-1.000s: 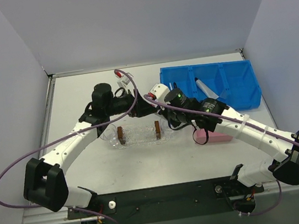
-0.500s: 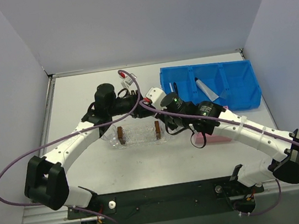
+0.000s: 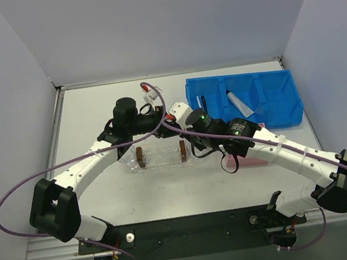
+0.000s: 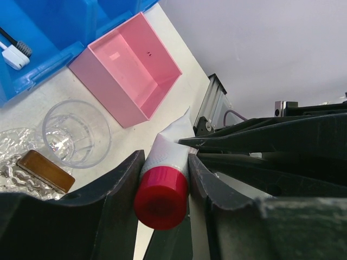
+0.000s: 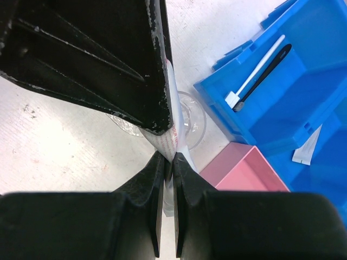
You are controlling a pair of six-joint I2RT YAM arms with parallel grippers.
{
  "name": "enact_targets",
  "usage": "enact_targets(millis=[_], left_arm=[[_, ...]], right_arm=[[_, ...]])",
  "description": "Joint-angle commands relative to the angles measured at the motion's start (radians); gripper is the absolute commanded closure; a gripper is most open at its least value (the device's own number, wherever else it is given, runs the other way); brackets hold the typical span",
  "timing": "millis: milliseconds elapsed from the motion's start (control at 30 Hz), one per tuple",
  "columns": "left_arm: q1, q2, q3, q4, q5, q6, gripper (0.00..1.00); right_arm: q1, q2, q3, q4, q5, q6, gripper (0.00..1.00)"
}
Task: Prepare toiletry sets of a toothbrush and toothpaste on the tray
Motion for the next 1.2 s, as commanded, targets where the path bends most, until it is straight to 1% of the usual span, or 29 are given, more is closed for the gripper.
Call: enact_targets(millis=[0, 33, 133, 200, 233, 300, 333, 367, 400, 433, 500, 533, 667, 733, 767, 833, 867, 1000, 1167], left_arm=[[-0.018, 0.003, 0.011, 0.027, 0.039, 0.004, 0.62], [-0.018, 0.003, 0.013, 0.027, 0.039, 0.004, 0.69], [-0.018, -0.001, 0.013, 0.03, 0.036, 0.006, 0.79], [-0.017, -0.006, 0.01, 0.03, 0.028, 0.01, 0.84], [-0.017, -0.009, 0.011, 0.03, 0.03, 0.013, 0.85], [-0.015, -0.014, 0.011, 0.028, 0.03, 0.026, 0.87], [-0.015, -0.017, 0.014, 0.028, 0.034, 0.033, 0.89], [-0.013, -0.02, 0.016, 0.027, 0.037, 0.047, 0.9], [-0.013, -0.021, 0.022, 0.025, 0.051, 0.056, 0.91], [-0.013, -0.023, 0.025, 0.022, 0.059, 0.067, 0.91], [-0.013, -0.024, 0.034, 0.005, 0.094, 0.102, 0.92], [-0.013, -0.026, 0.045, 0.001, 0.112, 0.113, 0.92], [-0.013, -0.038, 0.053, -0.013, 0.195, 0.174, 0.94], [-0.015, -0.052, 0.056, -0.021, 0.221, 0.199, 0.94], [-0.015, -0.058, 0.053, -0.03, 0.244, 0.226, 0.94], [-0.018, -0.073, 0.053, -0.045, 0.263, 0.26, 0.95], [-0.023, -0.092, 0.051, -0.059, 0.276, 0.292, 0.95], [-0.027, -0.129, 0.041, -0.076, 0.301, 0.34, 0.95], [-0.046, -0.152, 0.031, -0.056, 0.361, 0.359, 0.95]], right_arm=[[0.006, -0.015, 0.025, 0.046, 0.063, -0.003, 1.0], [0.005, -0.012, 0.023, 0.046, 0.068, -0.001, 1.0], [0.006, -0.012, 0.019, 0.049, 0.08, 0.007, 1.0], [0.003, -0.015, 0.013, 0.05, 0.081, 0.011, 0.92], [0.001, -0.019, 0.01, 0.053, 0.081, 0.017, 0.83], [-0.012, -0.034, 0.0, 0.053, 0.062, 0.022, 0.75], [-0.02, -0.044, -0.003, 0.055, 0.048, 0.024, 0.67], [-0.032, -0.054, -0.007, 0.055, 0.026, 0.028, 0.62], [-0.044, -0.062, -0.012, 0.053, -0.045, 0.034, 0.58], [-0.083, -0.085, -0.012, 0.043, -0.082, 0.039, 0.53], [-0.121, -0.108, -0.012, 0.03, -0.182, 0.054, 0.5], [-0.167, -0.128, -0.01, 0.011, -0.293, 0.057, 0.48], [-0.221, -0.151, 0.008, -0.063, -0.458, 0.062, 0.46], [-0.227, -0.159, 0.008, -0.089, -0.523, 0.071, 0.45], [-0.232, -0.162, 0.005, -0.094, -0.591, 0.074, 0.45], [-0.235, -0.163, 0.002, -0.108, -0.648, 0.077, 0.45], [-0.235, -0.16, 0.0, -0.111, -0.703, 0.077, 0.45], [-0.238, -0.147, -0.006, -0.121, -0.797, 0.116, 0.45], [-0.238, -0.122, -0.02, -0.121, -0.836, 0.122, 0.45]])
